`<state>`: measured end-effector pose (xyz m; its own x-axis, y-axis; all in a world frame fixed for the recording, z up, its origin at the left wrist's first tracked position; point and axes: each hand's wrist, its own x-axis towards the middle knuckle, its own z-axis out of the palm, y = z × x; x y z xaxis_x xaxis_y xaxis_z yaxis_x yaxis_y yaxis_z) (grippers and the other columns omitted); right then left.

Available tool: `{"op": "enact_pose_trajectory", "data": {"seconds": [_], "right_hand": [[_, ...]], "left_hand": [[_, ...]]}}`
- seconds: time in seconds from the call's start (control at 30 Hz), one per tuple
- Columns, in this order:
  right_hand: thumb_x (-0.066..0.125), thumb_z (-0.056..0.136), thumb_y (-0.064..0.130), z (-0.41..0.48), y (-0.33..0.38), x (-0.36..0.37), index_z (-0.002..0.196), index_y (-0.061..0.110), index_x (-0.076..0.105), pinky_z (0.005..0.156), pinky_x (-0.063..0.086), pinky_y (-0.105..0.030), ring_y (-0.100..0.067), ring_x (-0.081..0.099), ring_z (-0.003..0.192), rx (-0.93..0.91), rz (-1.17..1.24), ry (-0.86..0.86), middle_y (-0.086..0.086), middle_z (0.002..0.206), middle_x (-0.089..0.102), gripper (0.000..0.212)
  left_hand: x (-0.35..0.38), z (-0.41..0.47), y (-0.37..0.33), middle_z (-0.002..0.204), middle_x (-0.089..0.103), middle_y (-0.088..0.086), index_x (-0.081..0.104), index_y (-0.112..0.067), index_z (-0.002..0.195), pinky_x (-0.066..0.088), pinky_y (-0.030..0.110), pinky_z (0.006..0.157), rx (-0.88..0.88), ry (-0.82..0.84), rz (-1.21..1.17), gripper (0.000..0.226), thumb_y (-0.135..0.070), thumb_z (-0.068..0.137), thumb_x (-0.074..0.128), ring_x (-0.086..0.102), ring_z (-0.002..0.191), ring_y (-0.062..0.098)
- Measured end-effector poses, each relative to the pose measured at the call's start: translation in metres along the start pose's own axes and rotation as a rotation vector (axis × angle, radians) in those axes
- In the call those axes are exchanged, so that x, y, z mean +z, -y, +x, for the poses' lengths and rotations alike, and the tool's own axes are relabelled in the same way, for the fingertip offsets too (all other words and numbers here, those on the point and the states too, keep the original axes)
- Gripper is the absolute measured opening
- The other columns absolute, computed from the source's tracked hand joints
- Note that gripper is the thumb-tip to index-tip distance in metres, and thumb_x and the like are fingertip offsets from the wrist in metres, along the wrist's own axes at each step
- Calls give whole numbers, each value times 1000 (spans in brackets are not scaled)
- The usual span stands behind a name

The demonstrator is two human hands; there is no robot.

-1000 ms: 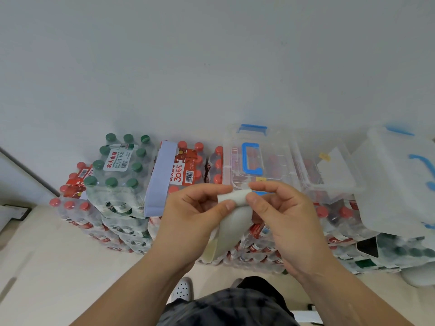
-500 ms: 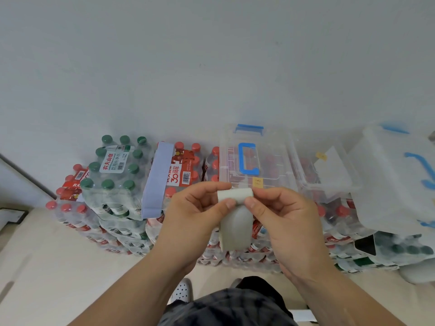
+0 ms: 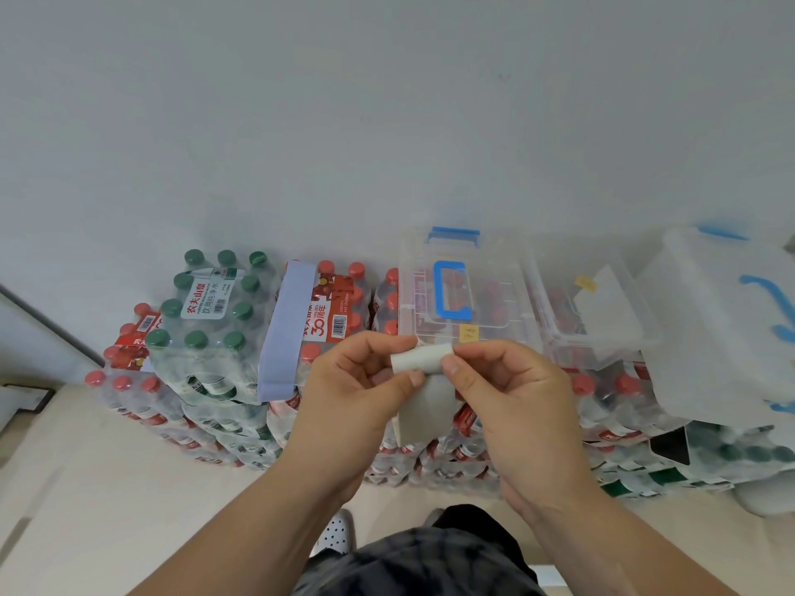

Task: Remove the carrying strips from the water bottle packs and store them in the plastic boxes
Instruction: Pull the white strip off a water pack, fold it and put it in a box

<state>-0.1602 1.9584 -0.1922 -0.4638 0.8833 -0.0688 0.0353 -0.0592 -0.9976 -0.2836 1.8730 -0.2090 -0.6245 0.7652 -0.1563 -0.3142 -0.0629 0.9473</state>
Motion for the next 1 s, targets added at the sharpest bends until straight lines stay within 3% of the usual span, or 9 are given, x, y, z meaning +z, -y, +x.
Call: {"op": "enact_pose_trajectory", "data": {"seconds": [0.13, 0.3, 0.37, 0.47, 0.57, 0.63, 0.73, 0.83, 1.0], "right_hand": [[77, 83, 5, -1, -2, -2, 87, 19, 77, 69, 59, -20, -10, 75, 78, -11, 7, -30, 2, 84, 79, 14], [79, 74, 16, -2, -1, -2, 80, 29, 80, 72, 59, -22, -15, 76, 83, -44, 65, -28, 0, 87, 80, 14], [78, 76, 12, -1, 0, -3, 80, 28, 80, 70, 59, -22, -14, 76, 82, -42, 73, -4, -1, 86, 80, 17], [75, 81, -1, -1, 2, -5, 97, 23, 75, 69, 59, -22, -16, 77, 83, -14, 94, 51, -3, 91, 80, 28], [77, 78, 13, -2, 5, -6, 117, 23, 68, 68, 58, -22, -18, 77, 81, 27, 109, 86, -7, 90, 80, 42], [76, 72, 25, -2, 5, -6, 113, 28, 71, 66, 57, -21, -14, 76, 75, 14, 58, 96, -7, 82, 79, 41], [76, 71, 28, 0, 3, -6, 98, 32, 78, 67, 57, -22, -13, 74, 73, -36, 1, 123, -3, 80, 78, 27], [77, 71, 24, 2, 2, -7, 94, 34, 79, 70, 57, -22, -11, 75, 79, -68, 4, 135, 2, 85, 79, 24], [77, 78, 10, 4, 0, -10, 92, 32, 80, 73, 60, -26, -14, 76, 85, -61, 13, 126, 0, 93, 79, 26]], "left_hand": [[-1, -1, -1, 96, 77, 12, 73, -10, 97, 57, 27, 74, 27, 19, 26, 27, 10, 78, 73, 72, 89, 24], [2, -3, -7, 93, 77, 12, 77, -13, 97, 54, 21, 64, 35, 19, 38, 30, -15, 67, 77, 71, 79, 15], [1, -2, -6, 92, 77, 12, 78, -14, 95, 55, 23, 65, 36, 5, 44, 29, -18, 66, 77, 71, 80, 17], [1, -1, -7, 89, 77, 11, 80, -17, 86, 57, 25, 69, 64, 5, 45, 23, -16, 63, 79, 71, 80, 17], [1, -1, -8, 85, 76, 10, 80, -17, 80, 58, 26, 69, 86, 30, 41, 20, -11, 61, 79, 70, 79, 17], [1, -2, -8, 87, 77, 5, 80, -18, 79, 58, 27, 71, 95, 57, 44, 20, -8, 62, 79, 71, 82, 17], [1, -3, -7, 90, 76, 5, 79, -19, 80, 60, 33, 74, 86, 55, 55, 21, -7, 62, 79, 68, 85, 23], [1, -4, -8, 93, 75, 13, 79, -19, 87, 59, 35, 73, 63, 61, 33, 23, -5, 69, 77, 68, 85, 25], [2, -3, -11, 96, 77, 8, 77, -16, 96, 56, 25, 67, 2, 62, 31, 21, -8, 76, 74, 72, 82, 19]]}}
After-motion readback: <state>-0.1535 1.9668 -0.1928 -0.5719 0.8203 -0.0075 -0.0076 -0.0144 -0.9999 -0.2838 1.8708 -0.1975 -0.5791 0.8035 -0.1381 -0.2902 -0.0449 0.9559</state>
